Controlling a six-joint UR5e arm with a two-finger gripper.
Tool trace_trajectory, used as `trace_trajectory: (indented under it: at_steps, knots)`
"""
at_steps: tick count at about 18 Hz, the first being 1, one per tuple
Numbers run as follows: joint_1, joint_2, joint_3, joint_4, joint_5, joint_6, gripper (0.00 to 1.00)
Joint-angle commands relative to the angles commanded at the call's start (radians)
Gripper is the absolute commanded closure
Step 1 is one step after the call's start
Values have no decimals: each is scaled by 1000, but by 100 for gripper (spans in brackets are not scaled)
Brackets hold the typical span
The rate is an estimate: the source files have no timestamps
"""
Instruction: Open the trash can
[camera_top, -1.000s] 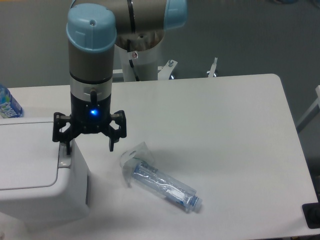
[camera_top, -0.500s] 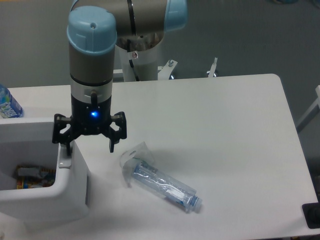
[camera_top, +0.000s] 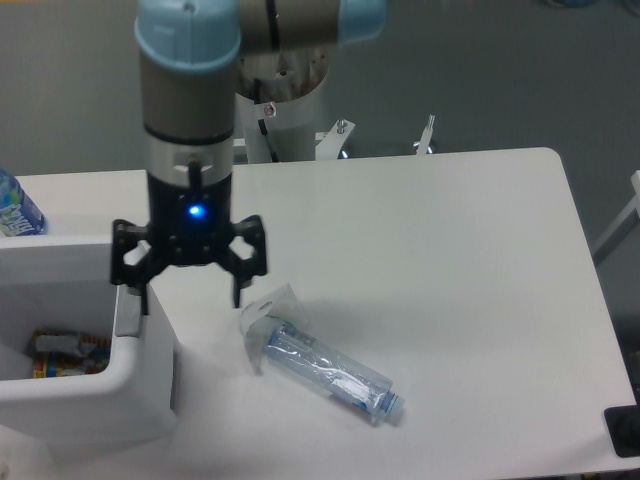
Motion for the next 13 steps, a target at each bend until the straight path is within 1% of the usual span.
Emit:
trace_trajectory:
  at_steps: [3, 5, 6, 8, 10, 13]
  knots:
    - [45, 0, -8, -3, 127, 101, 0]
    - [89, 2, -14, -12, 219, 196, 0]
    - [109, 2, -20, -18, 247, 253, 0]
    - [143, 12, -46, -28, 295, 391, 0]
    - [192, 38, -92, -32, 336, 547, 0]
    - [273, 81, -153, -31, 332, 716, 0]
